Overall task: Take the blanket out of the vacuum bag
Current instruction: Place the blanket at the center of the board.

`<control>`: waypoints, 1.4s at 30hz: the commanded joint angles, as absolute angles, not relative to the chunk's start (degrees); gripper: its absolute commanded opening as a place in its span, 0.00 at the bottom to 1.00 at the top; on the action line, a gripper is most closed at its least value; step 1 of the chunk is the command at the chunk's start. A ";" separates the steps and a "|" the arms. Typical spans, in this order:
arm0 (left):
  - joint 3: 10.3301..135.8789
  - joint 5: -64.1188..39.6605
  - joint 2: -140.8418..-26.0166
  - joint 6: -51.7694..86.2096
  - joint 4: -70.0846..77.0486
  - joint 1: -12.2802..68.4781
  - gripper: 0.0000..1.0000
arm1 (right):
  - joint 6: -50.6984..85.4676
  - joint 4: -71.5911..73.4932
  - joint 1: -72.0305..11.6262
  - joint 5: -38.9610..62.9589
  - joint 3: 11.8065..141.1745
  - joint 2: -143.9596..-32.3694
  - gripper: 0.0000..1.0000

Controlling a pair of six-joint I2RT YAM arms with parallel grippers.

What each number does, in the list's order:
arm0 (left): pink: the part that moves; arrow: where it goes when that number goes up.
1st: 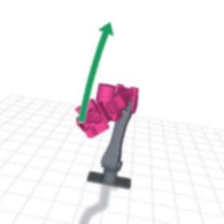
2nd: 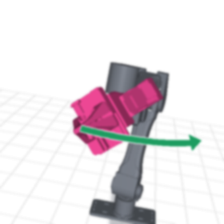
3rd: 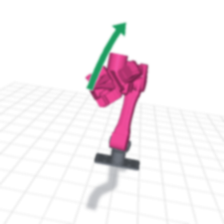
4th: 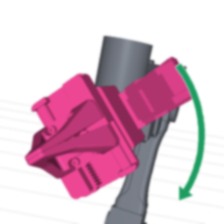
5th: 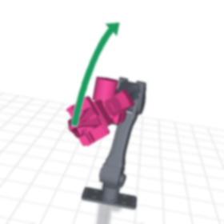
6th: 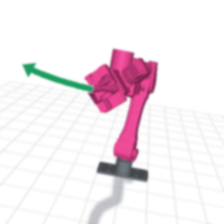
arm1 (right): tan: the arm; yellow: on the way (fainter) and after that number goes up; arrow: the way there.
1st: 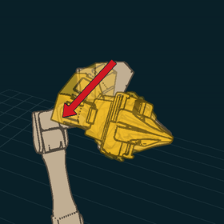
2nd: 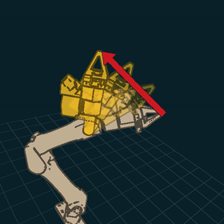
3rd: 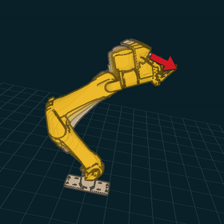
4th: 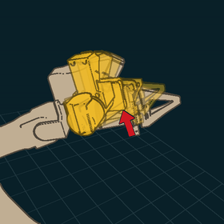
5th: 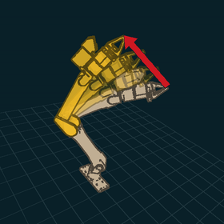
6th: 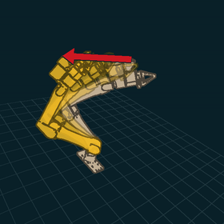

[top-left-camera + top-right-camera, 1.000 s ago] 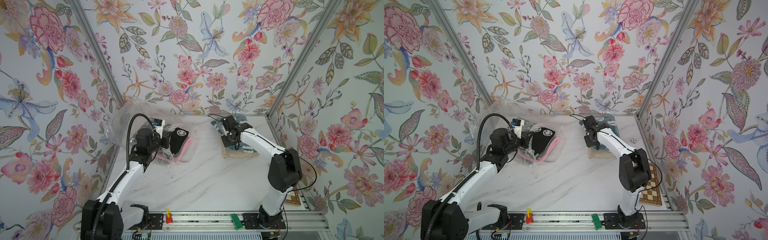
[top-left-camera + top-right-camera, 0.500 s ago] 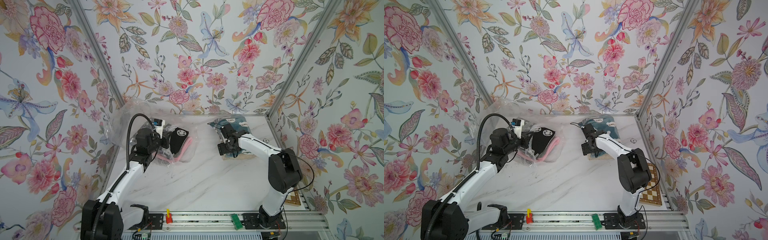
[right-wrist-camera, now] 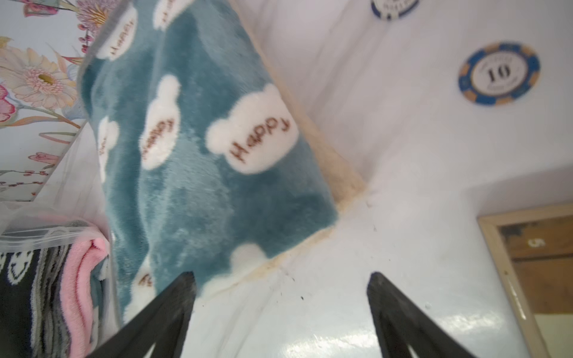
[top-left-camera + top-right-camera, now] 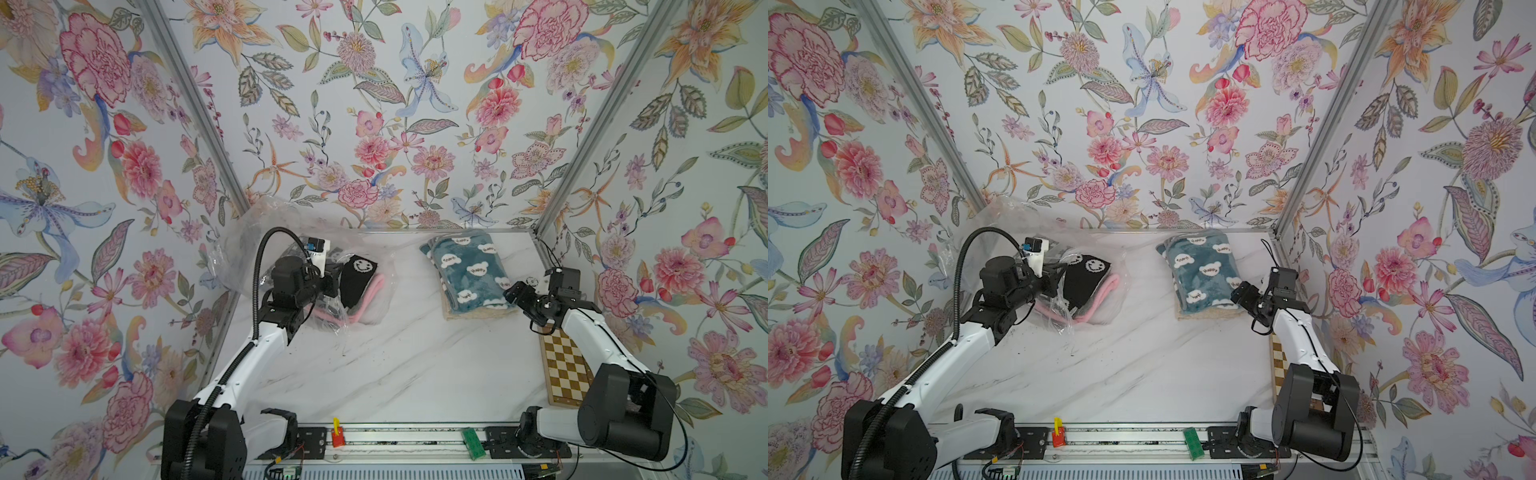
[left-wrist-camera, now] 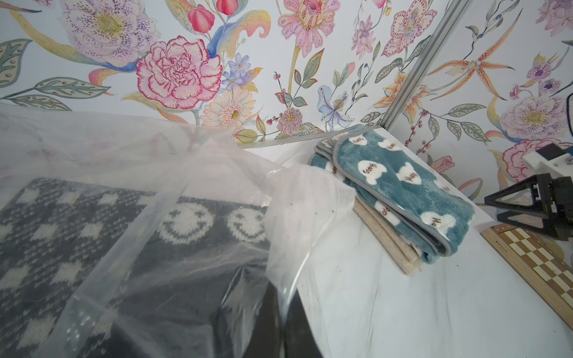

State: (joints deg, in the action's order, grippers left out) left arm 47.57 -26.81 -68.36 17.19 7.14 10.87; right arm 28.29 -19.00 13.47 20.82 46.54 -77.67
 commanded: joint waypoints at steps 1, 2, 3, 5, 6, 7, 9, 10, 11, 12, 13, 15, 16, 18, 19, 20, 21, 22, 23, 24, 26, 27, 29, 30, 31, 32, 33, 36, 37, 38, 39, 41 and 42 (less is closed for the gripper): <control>47.99 -27.60 -68.55 17.23 8.09 10.37 0.02 | 34.41 -10.11 14.80 32.54 43.99 -79.25 0.88; 47.99 -27.53 -68.58 17.23 8.14 10.37 0.02 | 35.38 -8.52 15.22 34.04 43.40 -80.09 0.87; 47.92 -27.43 -68.55 17.14 8.09 10.37 0.02 | 36.30 -7.14 15.61 35.61 42.93 -81.09 0.84; 47.90 -27.35 -68.55 17.14 8.00 10.37 0.02 | 37.32 -5.45 15.95 35.72 42.29 -82.23 0.81; 47.90 -27.34 -68.64 17.14 8.08 10.38 0.02 | 37.64 -4.75 16.08 35.14 41.90 -82.40 0.79; 47.90 -27.33 -68.64 17.14 8.07 10.36 0.02 | 37.70 -4.22 16.21 34.64 41.67 -82.48 0.75; 47.90 -27.33 -68.80 17.14 8.00 10.39 0.02 | 37.63 -3.80 16.61 33.38 41.57 -82.75 0.72; 47.98 -27.41 -68.82 17.14 7.97 10.37 0.02 | 37.53 -3.70 16.84 33.07 41.65 -82.94 0.72; 47.99 -27.49 -68.90 17.14 7.91 10.37 0.02 | 37.54 -3.56 17.00 33.07 41.74 -83.21 0.71; 48.07 -27.64 -68.91 17.22 8.11 10.38 0.02 | 37.50 -3.37 17.19 33.09 41.90 -83.74 0.70; 48.16 -27.84 -68.84 17.23 8.09 10.37 0.02 | 37.28 -3.40 17.22 32.98 42.21 -84.36 0.67; 47.99 -27.71 -68.65 17.29 8.29 10.37 0.02 | 37.01 -3.39 17.33 32.42 42.74 -85.40 0.64; 47.96 -27.60 -68.64 17.23 8.21 10.37 0.02 | 37.01 -2.94 17.41 32.32 42.97 -85.95 0.61; 47.97 -27.51 -68.65 17.06 8.04 10.35 0.02 | 37.30 -1.97 17.32 32.39 43.45 -87.27 0.53; 47.90 -27.38 -68.64 17.05 8.04 10.38 0.02 | 37.45 -1.77 17.31 32.47 43.80 -87.95 0.44; 47.98 -27.33 -68.64 17.05 8.00 10.38 0.02 | 37.38 -1.67 17.32 32.45 44.21 -88.50 0.33; 47.99 -27.40 -68.64 17.05 7.98 10.37 0.02 | 37.15 -1.92 17.23 32.35 44.64 -88.99 0.26; 47.99 -27.42 -68.62 17.06 8.00 10.37 0.02 | 36.81 -2.45 17.23 32.34 45.31 -89.36 0.20; 48.05 -27.42 -68.56 17.05 8.01 10.37 0.02 | 36.37 -3.07 17.18 32.28 45.87 -89.45 0.16; 47.99 -27.42 -68.57 17.05 7.99 10.37 0.02 | 35.88 -3.90 16.94 31.68 46.51 -89.32 0.13; 47.99 -27.42 -68.55 17.13 8.01 10.37 0.02 | 34.01 -7.66 15.92 29.14 48.52 -88.61 0.07; 47.99 -27.51 -68.47 17.14 8.06 10.37 0.02 | 32.78 -9.95 14.94 26.99 49.93 -87.91 0.04; 47.99 -27.59 -68.34 17.18 8.00 10.37 0.02 | 30.85 -13.45 13.18 23.37 52.20 -86.67 0.00; 47.99 -27.60 -68.25 17.23 8.01 10.37 0.02 | 29.72 -15.33 12.09 21.09 53.66 -86.13 0.00; 47.99 -27.60 -68.07 17.22 8.00 10.37 0.02 | 28.56 -17.53 10.90 18.68 55.17 -85.69 0.00; 47.99 -27.55 -67.95 17.23 8.09 10.37 0.02 | 27.47 -19.25 9.84 16.50 56.54 -85.36 0.00; 47.90 -27.51 -67.85 17.23 8.09 10.44 0.02 | 26.02 -21.45 8.29 13.16 58.37 -84.97 0.00; 47.90 -27.73 -67.68 17.39 8.27 10.38 0.02 | 22.50 -26.02 4.40 5.17 62.64 -84.81 0.00; 47.90 -27.84 -67.68 17.47 8.34 10.42 0.02 | 21.26 -27.54 3.09 2.58 64.15 -85.07 0.00; 47.92 -27.93 -67.68 17.47 8.40 10.37 0.02 | 20.04 -28.97 1.78 0.31 65.69 -85.37 0.00; 47.98 -27.95 -67.67 17.49 8.50 10.37 0.02 | 18.74 -30.35 0.40 -2.30 67.13 -85.84 0.00; 47.92 -27.95 -67.54 17.49 8.38 10.34 0.02 | 16.89 -32.70 -2.11 -7.76 69.60 -86.70 0.00; 47.90 -27.87 -67.51 17.49 8.41 10.37 0.02 | 16.30 -33.54 -3.06 -10.00 70.50 -87.03 0.00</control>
State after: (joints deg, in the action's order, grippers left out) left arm 47.57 -26.83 -68.66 17.19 7.27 10.87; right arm 21.32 -26.87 -0.78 1.37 67.48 -86.19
